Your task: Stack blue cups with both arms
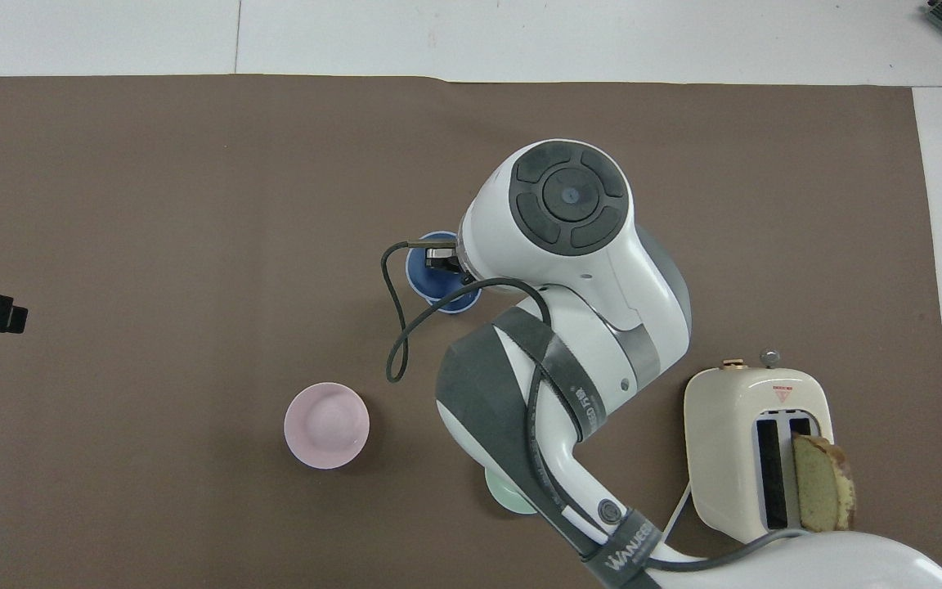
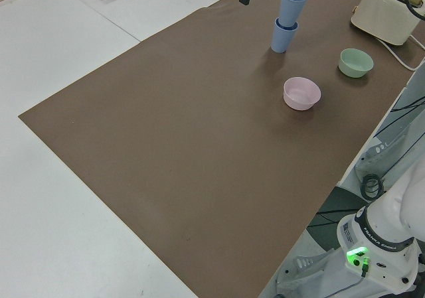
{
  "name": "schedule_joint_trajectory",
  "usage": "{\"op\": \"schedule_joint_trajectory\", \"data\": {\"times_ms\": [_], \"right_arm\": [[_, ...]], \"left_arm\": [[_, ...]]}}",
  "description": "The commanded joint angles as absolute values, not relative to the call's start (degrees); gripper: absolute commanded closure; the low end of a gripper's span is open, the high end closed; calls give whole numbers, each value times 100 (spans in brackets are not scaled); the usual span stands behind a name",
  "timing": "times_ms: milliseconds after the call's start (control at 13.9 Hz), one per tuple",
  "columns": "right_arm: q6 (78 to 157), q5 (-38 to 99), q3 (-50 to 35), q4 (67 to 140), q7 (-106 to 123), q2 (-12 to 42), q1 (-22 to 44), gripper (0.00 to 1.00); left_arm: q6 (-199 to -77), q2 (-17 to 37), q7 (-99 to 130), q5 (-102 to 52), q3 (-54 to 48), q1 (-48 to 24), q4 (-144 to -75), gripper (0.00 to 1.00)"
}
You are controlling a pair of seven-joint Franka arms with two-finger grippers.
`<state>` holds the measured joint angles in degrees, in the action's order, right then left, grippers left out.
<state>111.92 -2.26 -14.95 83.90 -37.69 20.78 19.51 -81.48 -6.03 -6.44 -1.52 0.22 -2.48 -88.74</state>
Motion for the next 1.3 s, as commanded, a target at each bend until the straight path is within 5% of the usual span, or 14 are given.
{"op": "schedule_joint_trajectory", "data": {"times_ms": [0,864,1225], "right_arm": [[11399,43,-1547,8867,-3587,1846,1767,100],[12085,413,-1538,9615,-3015,1723,1547,100],[11989,413,-1538,9536,-3033,1679,1538,66]], "left_arm": [[-8191,-650,-554,-237,35,-229,-8930,0],[-8121,-624,-589,-220,88,-220,-8938,0],[-8121,-624,-589,-220,97,-202,-8938,0]]}}
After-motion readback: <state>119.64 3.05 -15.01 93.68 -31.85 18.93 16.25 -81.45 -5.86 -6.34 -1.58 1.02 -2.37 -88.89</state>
